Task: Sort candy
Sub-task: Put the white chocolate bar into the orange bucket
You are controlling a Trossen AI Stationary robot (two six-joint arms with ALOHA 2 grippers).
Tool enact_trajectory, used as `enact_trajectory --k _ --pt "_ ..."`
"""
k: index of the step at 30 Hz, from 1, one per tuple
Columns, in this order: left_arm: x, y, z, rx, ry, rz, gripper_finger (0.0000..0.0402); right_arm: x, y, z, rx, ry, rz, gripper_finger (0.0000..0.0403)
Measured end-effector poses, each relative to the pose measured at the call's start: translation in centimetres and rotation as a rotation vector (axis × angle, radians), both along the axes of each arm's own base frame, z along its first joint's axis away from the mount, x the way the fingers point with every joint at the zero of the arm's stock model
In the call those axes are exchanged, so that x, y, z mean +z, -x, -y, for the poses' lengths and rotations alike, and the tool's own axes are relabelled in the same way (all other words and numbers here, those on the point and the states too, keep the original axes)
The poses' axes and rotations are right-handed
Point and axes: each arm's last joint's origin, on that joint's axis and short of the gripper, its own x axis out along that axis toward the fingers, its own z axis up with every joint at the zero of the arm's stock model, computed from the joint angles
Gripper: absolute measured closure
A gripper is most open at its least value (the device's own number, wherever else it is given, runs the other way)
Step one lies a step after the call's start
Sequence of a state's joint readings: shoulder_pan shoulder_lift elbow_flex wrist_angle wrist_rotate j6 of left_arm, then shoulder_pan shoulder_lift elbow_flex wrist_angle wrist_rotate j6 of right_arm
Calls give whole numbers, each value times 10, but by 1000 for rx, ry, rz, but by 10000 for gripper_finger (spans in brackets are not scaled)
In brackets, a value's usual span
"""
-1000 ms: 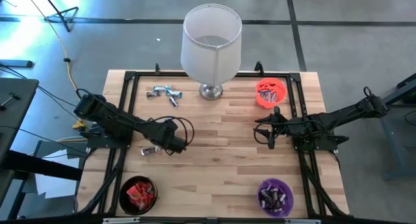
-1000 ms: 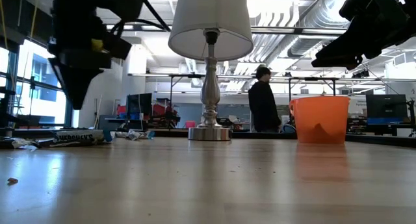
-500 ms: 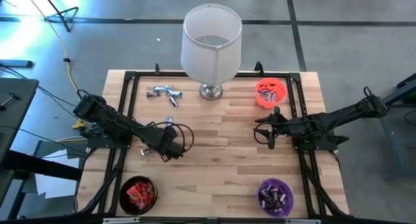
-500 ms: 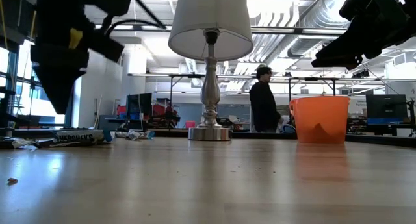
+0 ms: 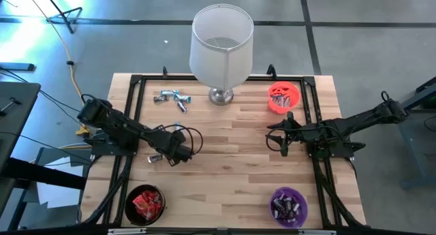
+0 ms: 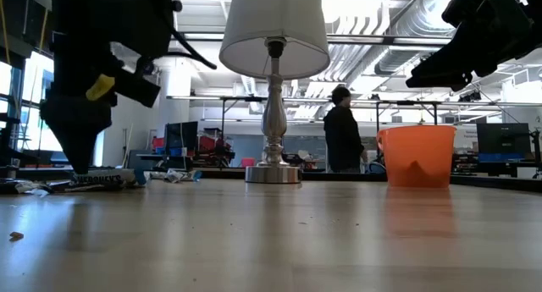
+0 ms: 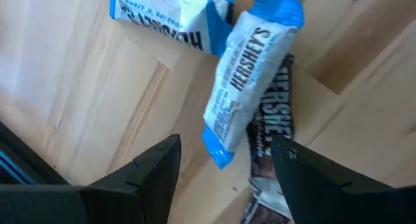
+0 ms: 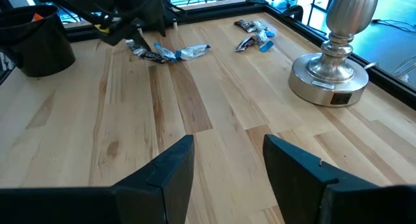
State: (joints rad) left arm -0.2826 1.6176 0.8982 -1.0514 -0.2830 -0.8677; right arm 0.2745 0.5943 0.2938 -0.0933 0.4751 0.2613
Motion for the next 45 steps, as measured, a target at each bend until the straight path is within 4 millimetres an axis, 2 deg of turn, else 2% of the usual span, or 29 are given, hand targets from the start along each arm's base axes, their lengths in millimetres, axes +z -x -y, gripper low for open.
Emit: enact_trajectory --k 7,13,16,21,29,31,45 --pt "-12 2 -9 4 10 15 174 0 0 0 0 0 0 222" --pt "-13 1 -20 44 10 12 176 0 0 0 1 0 0 222" --pt "-14 0 -24 62 15 11 190 0 0 0 0 0 0 222" --pt "-14 -1 -31 74 22 5 243 0 0 0 1 0 0 222" --pt "-14 -1 -36 98 24 5 373 0 0 0 0 0 0 222" --pt "-14 -1 -36 98 24 6 393 0 0 0 0 0 0 222" --pt "-12 -3 -33 104 56 14 392 0 0 0 0 0 0 222"
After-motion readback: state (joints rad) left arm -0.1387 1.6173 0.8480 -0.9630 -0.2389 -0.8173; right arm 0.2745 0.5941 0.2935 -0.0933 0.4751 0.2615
